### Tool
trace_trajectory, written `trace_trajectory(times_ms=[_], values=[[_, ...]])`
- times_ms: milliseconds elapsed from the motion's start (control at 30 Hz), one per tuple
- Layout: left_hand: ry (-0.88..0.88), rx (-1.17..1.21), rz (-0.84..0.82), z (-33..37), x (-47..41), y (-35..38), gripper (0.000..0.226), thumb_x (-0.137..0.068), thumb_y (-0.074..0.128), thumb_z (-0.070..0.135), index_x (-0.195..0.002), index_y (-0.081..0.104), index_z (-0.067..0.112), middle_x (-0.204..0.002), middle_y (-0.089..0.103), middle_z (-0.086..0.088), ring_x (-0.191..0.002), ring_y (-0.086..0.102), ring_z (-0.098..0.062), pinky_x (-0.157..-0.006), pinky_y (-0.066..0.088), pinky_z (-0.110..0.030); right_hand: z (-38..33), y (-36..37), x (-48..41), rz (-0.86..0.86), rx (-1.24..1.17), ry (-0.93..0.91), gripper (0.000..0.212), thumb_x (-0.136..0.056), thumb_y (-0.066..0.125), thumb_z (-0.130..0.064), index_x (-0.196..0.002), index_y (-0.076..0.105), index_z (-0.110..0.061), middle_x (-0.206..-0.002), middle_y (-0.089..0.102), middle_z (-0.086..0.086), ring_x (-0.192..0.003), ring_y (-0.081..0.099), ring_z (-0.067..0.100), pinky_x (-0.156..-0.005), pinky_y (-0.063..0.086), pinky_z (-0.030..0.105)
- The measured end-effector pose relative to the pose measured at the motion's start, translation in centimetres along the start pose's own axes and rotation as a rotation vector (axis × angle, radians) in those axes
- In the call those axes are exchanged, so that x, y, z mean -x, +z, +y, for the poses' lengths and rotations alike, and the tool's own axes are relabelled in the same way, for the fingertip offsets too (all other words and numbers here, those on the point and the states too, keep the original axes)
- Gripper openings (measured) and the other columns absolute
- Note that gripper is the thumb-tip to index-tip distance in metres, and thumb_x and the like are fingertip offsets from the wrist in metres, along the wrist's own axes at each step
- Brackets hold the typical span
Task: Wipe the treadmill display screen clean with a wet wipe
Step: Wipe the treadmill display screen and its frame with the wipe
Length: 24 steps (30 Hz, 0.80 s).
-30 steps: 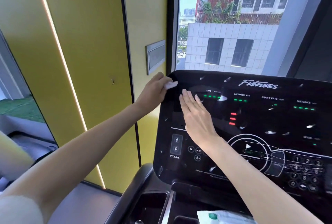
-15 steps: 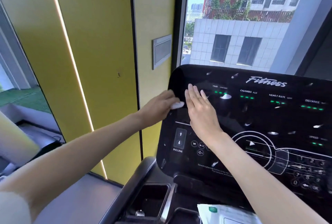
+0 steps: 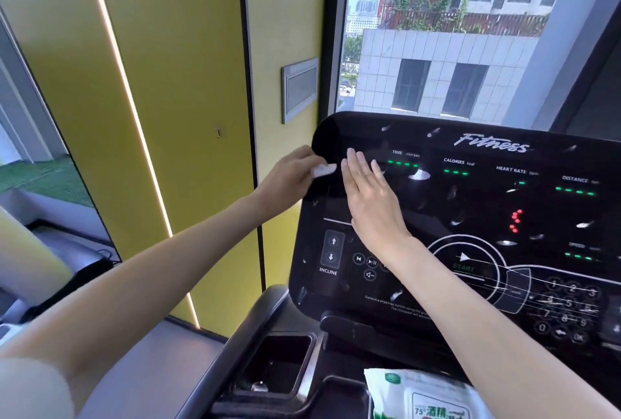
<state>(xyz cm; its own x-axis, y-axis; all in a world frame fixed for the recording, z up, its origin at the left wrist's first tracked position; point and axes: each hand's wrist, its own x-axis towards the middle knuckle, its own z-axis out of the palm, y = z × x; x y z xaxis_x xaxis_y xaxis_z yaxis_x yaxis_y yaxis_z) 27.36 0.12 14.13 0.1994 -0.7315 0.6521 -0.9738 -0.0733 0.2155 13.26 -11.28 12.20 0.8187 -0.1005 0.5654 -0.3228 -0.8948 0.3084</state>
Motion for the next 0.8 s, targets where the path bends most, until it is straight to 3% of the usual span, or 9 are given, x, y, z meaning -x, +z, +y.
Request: trace_trajectory(times_ms=[67, 167, 233, 367, 433, 533, 667, 733, 800], values=[[-0.019, 0.018, 0.033, 0.3, 0.5, 0.5, 0.016, -0.090, 0.053, 0.004, -0.101, 0.064, 0.001, -0.092, 0.056, -0.011, -0.079, 0.057, -0.024, -0.072, 0.048, -0.033, 0.1, 0.1, 0.0, 0.018, -0.051, 0.010, 0.077, -0.063, 0.066, 0.013, -0.134, 0.037, 0.012, -0.144, 0.033, 0.028, -0.134, 0.033, 0.038, -0.111, 0.026, 0.049], [0.127, -0.012, -0.180, 1.1, 3.1, 1.2, 0.021, -0.089, 0.049, 0.002, -0.103, 0.064, 0.002, -0.093, 0.056, -0.011, -0.082, 0.056, -0.022, -0.075, 0.047, -0.032, 0.1, 0.1, 0.0, 0.028, -0.038, 0.012, 0.074, -0.070, 0.061, 0.008, -0.138, 0.031, 0.011, -0.147, 0.026, 0.027, -0.137, 0.027, 0.037, -0.113, 0.020, 0.049], [0.079, 0.017, -0.209, 1.1, 3.0, 0.9, 0.020, -0.089, 0.050, 0.001, -0.102, 0.066, 0.002, -0.091, 0.056, -0.009, -0.079, 0.056, -0.020, -0.073, 0.046, -0.028, -0.2, -0.1, 0.0, 0.001, 0.020, 0.002, 0.070, -0.077, 0.050, 0.002, -0.141, 0.022, 0.010, -0.151, 0.017, 0.025, -0.140, 0.018, 0.036, -0.115, 0.011, 0.048], [-0.154, 0.151, 0.099, 1.4, 0.8, 0.8, 0.013, -0.089, 0.058, 0.005, -0.096, 0.068, 0.002, -0.085, 0.055, -0.001, -0.072, 0.053, -0.013, -0.067, 0.037, -0.007, -1.1, 0.4, 1.2, -0.002, 0.193, 0.016, 0.062, -0.083, 0.003, 0.000, -0.144, 0.007, 0.008, -0.154, 0.004, 0.023, -0.143, 0.004, 0.032, -0.116, -0.001, 0.047], [-0.142, 0.132, 0.087, 1.5, 1.8, 1.4, 0.013, -0.090, 0.057, 0.007, -0.097, 0.068, 0.003, -0.085, 0.055, -0.002, -0.072, 0.052, -0.013, -0.068, 0.038, -0.011, -1.9, 1.2, 2.6, -0.010, 0.279, 0.007, 0.063, -0.083, -0.006, -0.002, -0.144, 0.006, 0.007, -0.154, 0.003, 0.022, -0.143, 0.004, 0.031, -0.116, 0.000, 0.045], [-0.021, 0.049, -0.120, 1.2, 4.0, 1.5, 0.019, -0.089, 0.054, -0.001, -0.103, 0.066, 0.003, -0.092, 0.058, -0.007, -0.080, 0.057, -0.018, -0.073, 0.047, -0.027, -2.2, 2.0, 4.5, -0.035, 0.297, -0.003, 0.063, -0.083, -0.011, -0.003, -0.144, 0.000, 0.007, -0.153, -0.004, 0.022, -0.143, 0.000, 0.031, -0.115, -0.009, 0.046], [-0.175, 0.083, 0.109, 0.9, 1.8, 0.3, 0.018, -0.091, 0.056, 0.012, -0.100, 0.068, 0.001, -0.089, 0.059, -0.009, -0.074, 0.055, -0.016, -0.072, 0.042, -0.009, -2.3, 1.1, 5.5, -0.112, 0.235, -0.015, 0.070, -0.074, -0.020, 0.001, -0.142, -0.007, 0.010, -0.152, -0.009, 0.024, -0.143, -0.004, 0.032, -0.112, -0.016, 0.047], [-0.123, 0.030, 0.088, 1.0, 2.3, 0.7, 0.017, -0.089, 0.055, 0.001, -0.102, 0.066, 0.001, -0.092, 0.058, -0.011, -0.079, 0.055, -0.018, -0.074, 0.046, -0.019, -2.5, 0.9, 5.7, -0.111, 0.208, -0.011, 0.070, -0.073, -0.020, 0.002, -0.141, -0.007, 0.010, -0.153, -0.007, 0.024, -0.143, -0.003, 0.032, -0.112, -0.012, 0.045], [0.051, -0.061, -0.100, 1.2, 4.3, 1.2, 0.025, -0.084, 0.054, -0.008, -0.105, 0.065, 0.002, -0.094, 0.058, -0.011, -0.085, 0.057, -0.023, -0.074, 0.050, -0.032, -2.6, 1.1, 5.6, -0.114, 0.202, -0.011, 0.066, -0.076, -0.018, 0.001, -0.140, -0.008, 0.010, -0.153, -0.007, 0.024, -0.143, -0.003, 0.032, -0.112, -0.011, 0.046]])
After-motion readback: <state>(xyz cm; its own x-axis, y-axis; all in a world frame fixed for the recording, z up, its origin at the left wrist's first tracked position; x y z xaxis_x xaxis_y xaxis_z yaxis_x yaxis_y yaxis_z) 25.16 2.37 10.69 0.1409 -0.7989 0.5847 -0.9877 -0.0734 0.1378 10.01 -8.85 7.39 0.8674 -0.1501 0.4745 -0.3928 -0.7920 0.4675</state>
